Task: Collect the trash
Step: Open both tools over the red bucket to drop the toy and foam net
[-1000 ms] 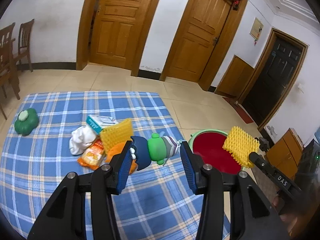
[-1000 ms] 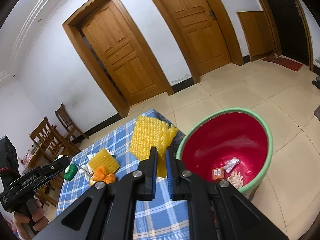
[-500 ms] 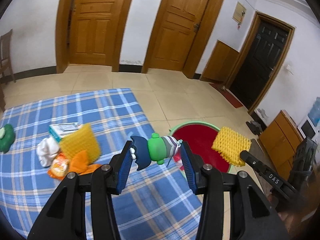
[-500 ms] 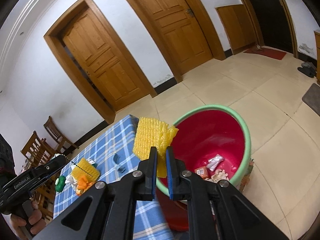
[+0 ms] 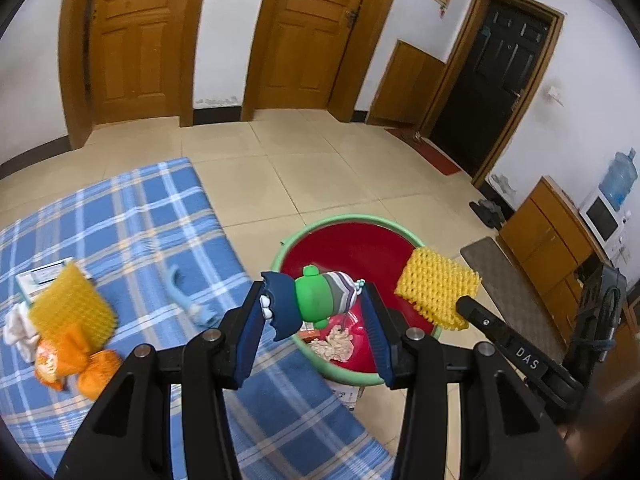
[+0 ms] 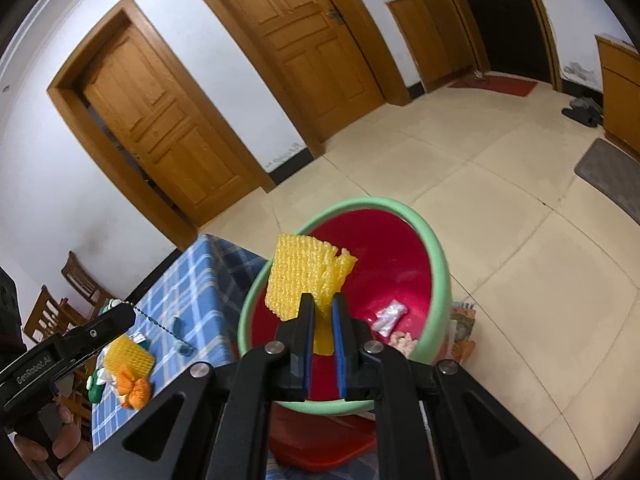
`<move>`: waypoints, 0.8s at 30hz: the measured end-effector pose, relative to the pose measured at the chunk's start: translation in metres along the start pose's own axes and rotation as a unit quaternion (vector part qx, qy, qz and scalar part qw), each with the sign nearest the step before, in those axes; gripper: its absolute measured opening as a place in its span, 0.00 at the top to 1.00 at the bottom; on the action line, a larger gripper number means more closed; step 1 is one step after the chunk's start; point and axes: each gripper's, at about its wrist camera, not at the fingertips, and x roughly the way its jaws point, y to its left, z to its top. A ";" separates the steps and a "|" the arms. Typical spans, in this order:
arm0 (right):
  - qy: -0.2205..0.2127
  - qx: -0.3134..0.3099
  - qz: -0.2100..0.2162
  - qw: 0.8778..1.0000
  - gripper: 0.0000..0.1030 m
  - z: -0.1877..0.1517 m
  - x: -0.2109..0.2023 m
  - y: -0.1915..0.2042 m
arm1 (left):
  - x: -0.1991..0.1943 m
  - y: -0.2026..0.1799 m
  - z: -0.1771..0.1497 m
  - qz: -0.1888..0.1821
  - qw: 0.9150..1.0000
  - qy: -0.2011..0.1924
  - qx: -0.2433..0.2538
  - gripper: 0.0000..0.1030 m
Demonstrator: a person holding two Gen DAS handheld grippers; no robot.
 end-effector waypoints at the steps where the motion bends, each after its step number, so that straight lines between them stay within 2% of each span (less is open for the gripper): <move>1: 0.001 0.001 -0.003 1.000 0.90 -0.001 0.000 -0.003 | 0.004 -0.003 0.000 -0.001 1.000 0.002 0.004 0.54; 10: 0.008 0.007 -0.019 1.000 0.87 0.000 0.012 -0.019 | 0.051 -0.028 0.001 -0.014 0.999 0.036 0.035 0.54; 17: 0.012 0.022 -0.023 0.999 0.86 0.001 0.015 -0.026 | 0.072 -0.032 0.000 -0.016 0.998 0.051 0.042 0.53; 20: 0.014 0.028 -0.022 0.999 0.84 0.002 0.016 -0.028 | 0.076 -0.030 -0.001 -0.013 0.998 0.056 0.040 0.46; 24: 0.016 0.035 -0.021 0.999 0.78 0.002 0.017 -0.032 | 0.078 -0.027 -0.001 -0.009 0.998 0.058 0.031 0.45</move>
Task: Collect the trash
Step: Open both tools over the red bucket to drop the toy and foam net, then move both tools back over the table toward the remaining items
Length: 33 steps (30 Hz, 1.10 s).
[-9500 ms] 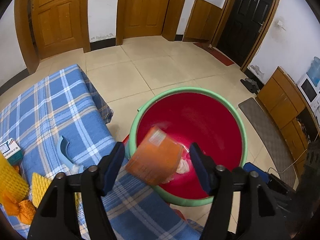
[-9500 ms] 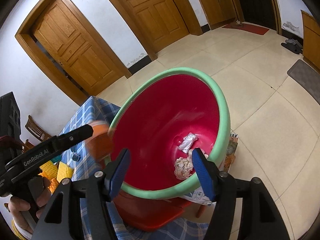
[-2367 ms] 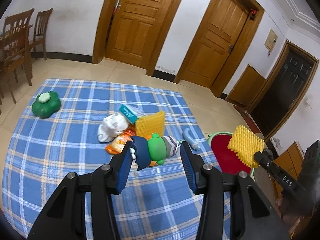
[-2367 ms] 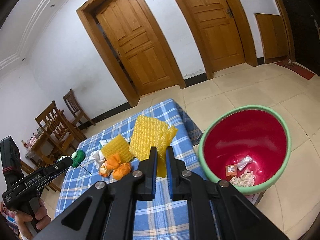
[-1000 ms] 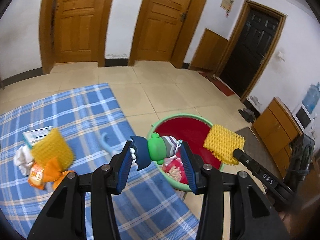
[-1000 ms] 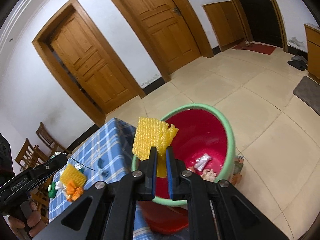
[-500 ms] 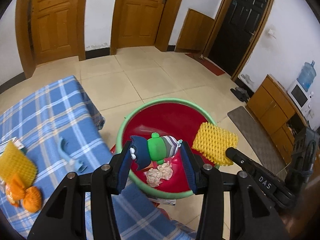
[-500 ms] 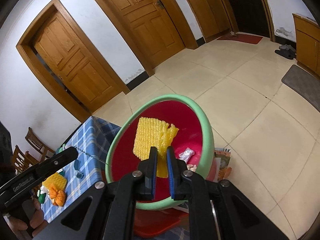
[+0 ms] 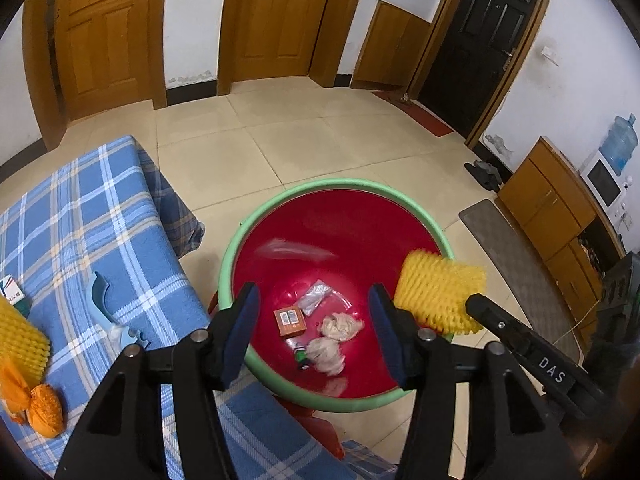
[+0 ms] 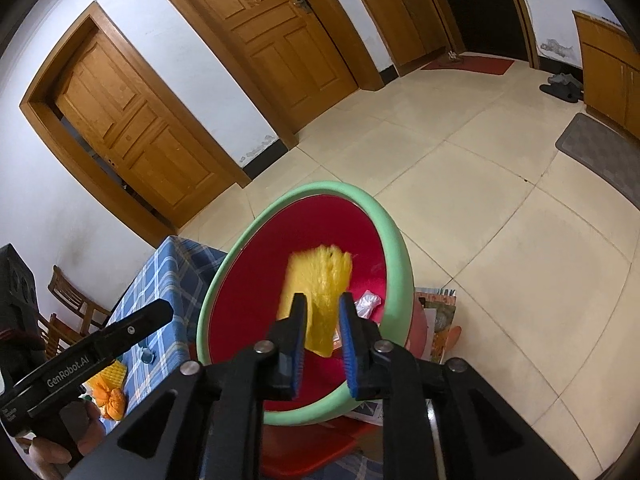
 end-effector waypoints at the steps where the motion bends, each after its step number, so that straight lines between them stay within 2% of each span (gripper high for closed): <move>1: -0.001 0.001 0.000 1.000 0.75 0.000 -0.001 -0.001 | 0.000 0.001 0.000 0.001 1.000 0.000 -0.003 0.44; 6: -0.011 0.003 0.000 1.000 0.70 0.001 -0.007 -0.001 | -0.003 0.006 -0.003 0.007 1.000 -0.004 -0.016 0.42; 8: -0.015 0.003 0.001 1.000 0.64 0.000 -0.009 -0.001 | -0.006 0.008 -0.005 0.008 1.000 -0.006 -0.020 0.41; 14: -0.016 0.003 0.006 1.000 0.56 -0.002 -0.013 0.004 | -0.017 0.021 -0.014 0.014 0.999 -0.008 -0.041 0.41; 33: -0.002 -0.039 0.032 0.999 0.44 -0.020 -0.018 0.048 | -0.083 0.092 -0.043 0.068 0.988 -0.055 -0.130 0.37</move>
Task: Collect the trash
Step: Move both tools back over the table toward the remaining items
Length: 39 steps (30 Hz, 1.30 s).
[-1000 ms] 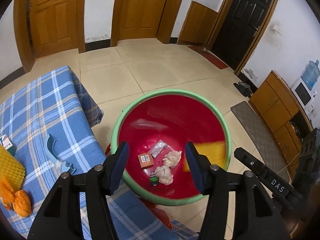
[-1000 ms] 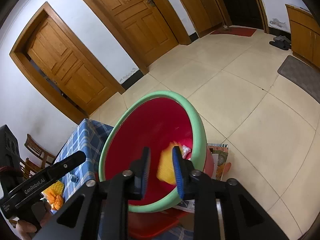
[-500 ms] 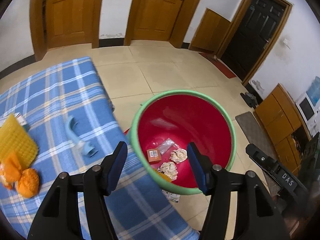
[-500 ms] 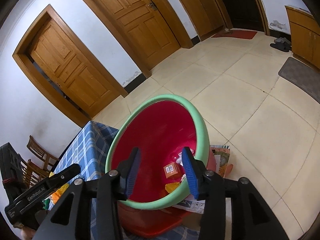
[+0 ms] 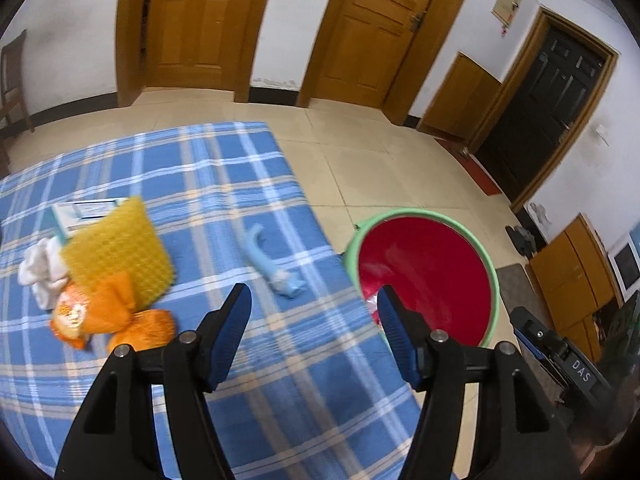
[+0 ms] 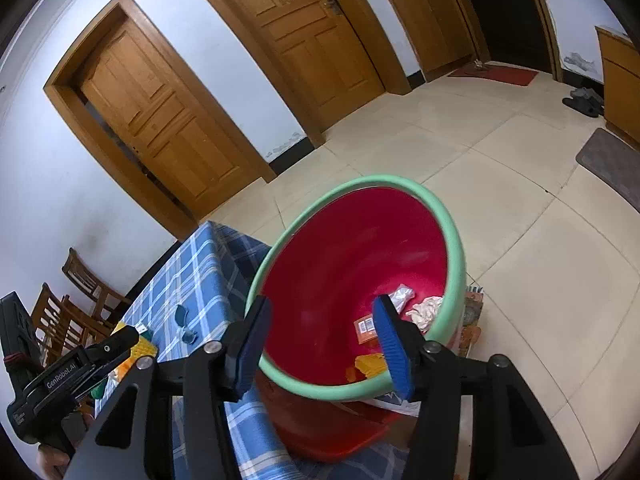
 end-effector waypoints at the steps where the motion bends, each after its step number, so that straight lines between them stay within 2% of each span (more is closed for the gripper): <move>1: 0.000 -0.002 0.000 1.000 0.42 -0.001 0.000 0.003 | -0.003 0.004 0.000 0.002 1.000 -0.002 -0.004 0.36; 8: 0.009 -0.016 0.001 1.000 0.36 -0.008 0.002 0.023 | -0.017 0.030 -0.003 0.017 0.999 -0.013 -0.026 0.35; 11: 0.016 -0.026 0.002 1.000 0.35 -0.012 0.006 0.034 | -0.023 0.043 -0.005 0.025 0.999 -0.017 -0.037 0.30; 22: 0.036 -0.077 0.012 0.996 0.32 -0.025 0.023 0.083 | -0.046 0.099 -0.010 0.067 0.994 -0.035 -0.073 0.29; 32: 0.055 -0.135 0.022 0.989 0.32 -0.039 0.050 0.137 | -0.056 0.156 -0.009 0.113 0.989 -0.044 -0.089 0.29; 39: 0.064 -0.178 0.016 0.982 0.32 -0.048 0.077 0.166 | -0.048 0.188 -0.008 0.141 0.985 -0.034 -0.095 0.29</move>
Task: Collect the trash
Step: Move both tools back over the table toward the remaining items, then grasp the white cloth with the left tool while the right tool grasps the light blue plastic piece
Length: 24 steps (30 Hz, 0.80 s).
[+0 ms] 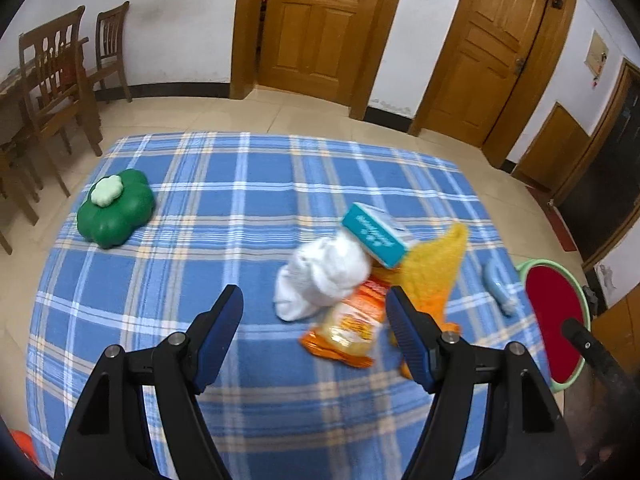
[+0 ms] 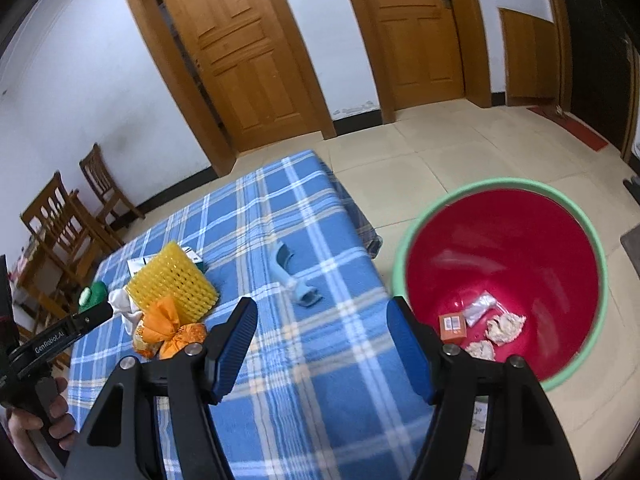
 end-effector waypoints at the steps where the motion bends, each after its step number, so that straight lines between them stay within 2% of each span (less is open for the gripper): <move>1: 0.003 -0.006 -0.001 1.000 0.32 0.001 0.006 0.004 | 0.003 0.002 0.000 0.001 1.000 0.002 -0.001 0.29; 8: 0.022 -0.044 -0.012 0.999 0.32 0.007 0.038 0.021 | 0.029 0.010 0.006 -0.013 1.000 0.013 -0.012 0.29; 16: 0.031 -0.060 -0.018 0.998 0.33 0.013 0.060 0.027 | 0.050 0.008 0.007 -0.026 0.999 0.017 -0.008 0.29; 24: 0.042 -0.065 -0.021 0.997 0.49 0.012 0.074 0.026 | 0.065 0.014 0.004 -0.044 0.998 0.026 -0.032 0.29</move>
